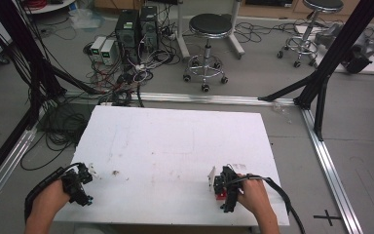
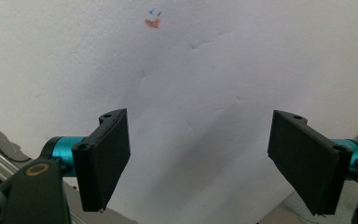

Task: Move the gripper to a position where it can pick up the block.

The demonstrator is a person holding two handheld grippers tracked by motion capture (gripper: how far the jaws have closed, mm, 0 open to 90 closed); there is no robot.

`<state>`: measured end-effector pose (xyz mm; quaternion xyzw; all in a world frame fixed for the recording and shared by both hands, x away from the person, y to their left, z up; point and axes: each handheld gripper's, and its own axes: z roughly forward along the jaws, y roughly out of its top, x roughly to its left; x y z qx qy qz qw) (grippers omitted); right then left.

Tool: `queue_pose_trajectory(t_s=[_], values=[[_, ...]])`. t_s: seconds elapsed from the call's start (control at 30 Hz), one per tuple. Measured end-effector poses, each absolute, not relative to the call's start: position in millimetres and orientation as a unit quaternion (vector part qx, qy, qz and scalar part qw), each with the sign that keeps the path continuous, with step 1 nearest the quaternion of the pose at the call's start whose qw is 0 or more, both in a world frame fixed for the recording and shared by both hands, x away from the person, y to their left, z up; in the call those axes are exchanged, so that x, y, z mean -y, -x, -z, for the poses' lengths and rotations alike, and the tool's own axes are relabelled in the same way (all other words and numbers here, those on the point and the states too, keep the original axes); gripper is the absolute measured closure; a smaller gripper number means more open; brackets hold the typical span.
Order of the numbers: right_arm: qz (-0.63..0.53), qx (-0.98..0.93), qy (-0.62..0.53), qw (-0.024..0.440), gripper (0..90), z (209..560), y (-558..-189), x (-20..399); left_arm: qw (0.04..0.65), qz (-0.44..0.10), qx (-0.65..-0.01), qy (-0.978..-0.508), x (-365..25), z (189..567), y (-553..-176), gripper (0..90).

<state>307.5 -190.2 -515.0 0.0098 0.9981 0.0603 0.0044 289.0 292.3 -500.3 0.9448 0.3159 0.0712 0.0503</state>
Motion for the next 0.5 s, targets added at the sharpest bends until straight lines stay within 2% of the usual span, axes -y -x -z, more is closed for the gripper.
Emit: queue_pose_trajectory(t_s=[0.5], values=[[-0.064, -0.998, 0.002, 0.004, 0.8, 519.3, -307.5, 186.8, 0.052, -0.072, -0.314, -0.945, -291.1, 502.7, -289.2, 21.3]])
